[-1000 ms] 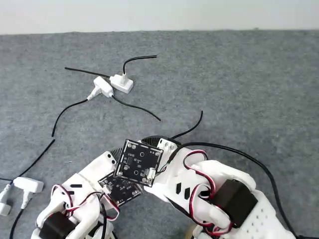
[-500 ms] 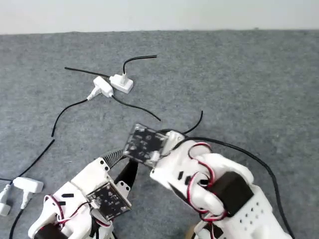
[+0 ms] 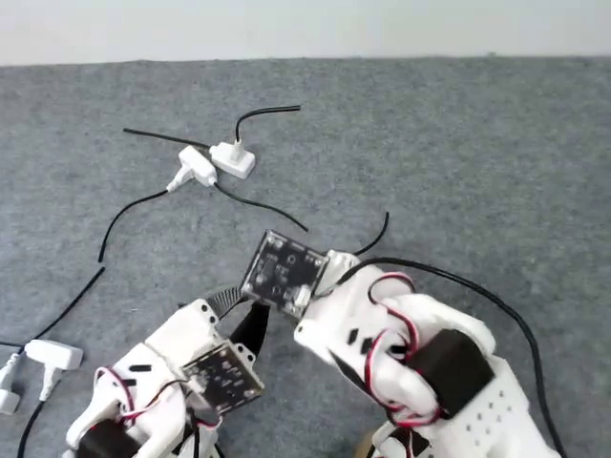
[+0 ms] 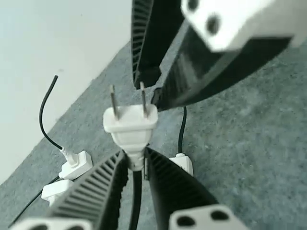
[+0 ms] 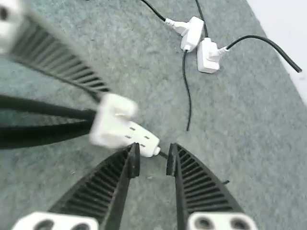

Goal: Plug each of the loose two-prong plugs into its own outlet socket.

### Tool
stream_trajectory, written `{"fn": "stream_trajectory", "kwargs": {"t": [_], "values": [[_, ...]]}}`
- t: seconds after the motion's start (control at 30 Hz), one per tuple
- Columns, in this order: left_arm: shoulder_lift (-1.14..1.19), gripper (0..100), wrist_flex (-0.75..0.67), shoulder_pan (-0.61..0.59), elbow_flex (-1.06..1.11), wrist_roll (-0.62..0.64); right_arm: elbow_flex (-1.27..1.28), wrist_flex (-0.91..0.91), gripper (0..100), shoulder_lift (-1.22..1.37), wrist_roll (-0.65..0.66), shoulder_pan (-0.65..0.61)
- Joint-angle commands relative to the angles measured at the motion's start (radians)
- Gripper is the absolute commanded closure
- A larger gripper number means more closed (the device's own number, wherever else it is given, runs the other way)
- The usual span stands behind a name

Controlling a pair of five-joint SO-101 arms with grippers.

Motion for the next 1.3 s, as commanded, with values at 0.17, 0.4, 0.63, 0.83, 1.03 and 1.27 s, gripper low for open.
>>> {"fn": "stream_trajectory", "kwargs": {"t": [0.17,0.4,0.63,0.83,1.03,1.27], "values": [[-0.005,99,-0.11,-0.087,0.044,-0.04,-0.106,0.07,76.7,-0.004,-0.029,-0.114],[-0.002,99,-0.109,-0.087,0.048,-0.038,-0.11,0.056,78.4,-0.01,-0.034,-0.119],[-0.005,99,-0.129,-0.041,0.099,-0.038,-0.166,0.051,78.5,-0.001,-0.035,-0.12],[-0.005,99,-0.127,0.012,0.12,-0.043,-0.167,0.05,78.5,0.001,-0.032,-0.12],[-0.005,99,-0.127,0.011,0.117,-0.043,-0.149,0.036,78.5,0.001,-0.032,-0.114],[-0.006,99,-0.127,0.011,0.116,-0.043,0.018,-0.119,78.6,-0.001,0.011,0.013]]}}
